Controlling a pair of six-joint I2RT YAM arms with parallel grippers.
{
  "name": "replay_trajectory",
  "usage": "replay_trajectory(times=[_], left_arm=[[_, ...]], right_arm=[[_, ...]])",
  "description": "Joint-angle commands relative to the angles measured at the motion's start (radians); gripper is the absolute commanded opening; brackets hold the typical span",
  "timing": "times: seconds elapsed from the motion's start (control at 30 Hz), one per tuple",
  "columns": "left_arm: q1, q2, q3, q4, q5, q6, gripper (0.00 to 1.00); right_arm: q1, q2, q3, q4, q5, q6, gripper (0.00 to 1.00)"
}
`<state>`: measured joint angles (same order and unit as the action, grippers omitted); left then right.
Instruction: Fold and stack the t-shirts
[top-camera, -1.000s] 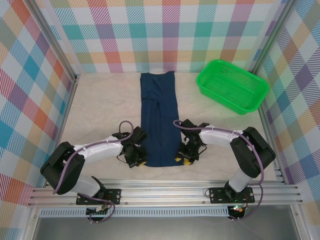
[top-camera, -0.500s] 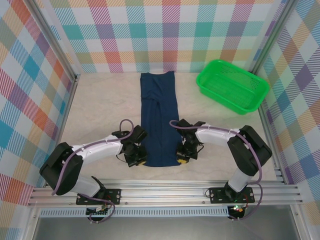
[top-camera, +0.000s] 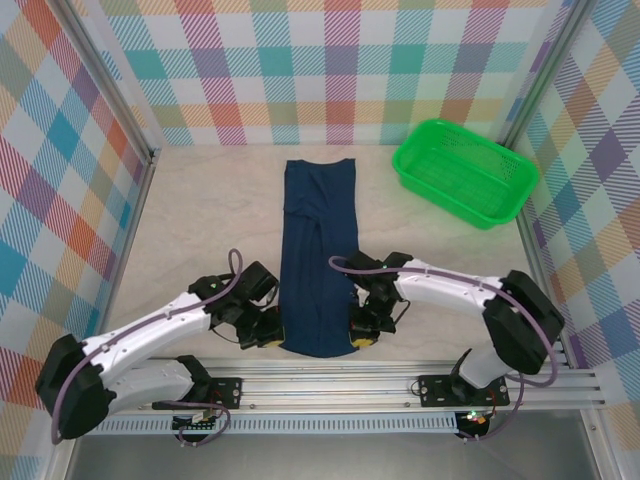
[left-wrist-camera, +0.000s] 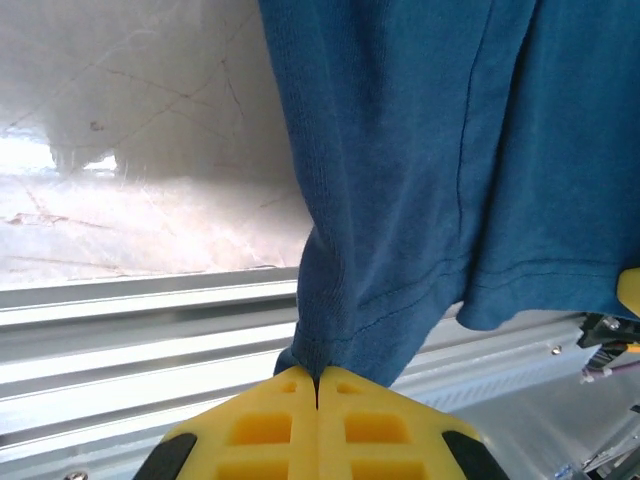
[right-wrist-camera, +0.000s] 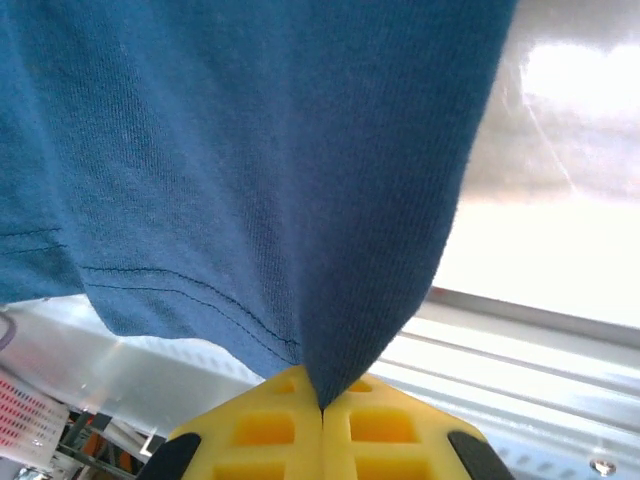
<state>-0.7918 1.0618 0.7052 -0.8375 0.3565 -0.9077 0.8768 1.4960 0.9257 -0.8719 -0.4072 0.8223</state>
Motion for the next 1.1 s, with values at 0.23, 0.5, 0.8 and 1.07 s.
replay_trajectory(times=[0.23, 0.5, 0.8, 1.07], left_arm=[[0.065, 0.058, 0.133, 0.011, -0.180, -0.049, 0.00], [0.235, 0.248, 0.264, 0.135, -0.140, 0.014, 0.00], [0.353, 0.477, 0.485, 0.137, -0.135, 0.145, 0.00], [0.406, 0.626, 0.597, 0.162, -0.131, 0.196, 0.00]], right_arm=[[-0.092, 0.012, 0.131, -0.084, 0.051, 0.025, 0.00], [-0.192, 0.145, 0.304, -0.086, 0.080, -0.040, 0.00], [-0.311, 0.292, 0.490, -0.092, 0.098, -0.115, 0.00], [-0.387, 0.440, 0.654, -0.114, 0.105, -0.164, 0.00]])
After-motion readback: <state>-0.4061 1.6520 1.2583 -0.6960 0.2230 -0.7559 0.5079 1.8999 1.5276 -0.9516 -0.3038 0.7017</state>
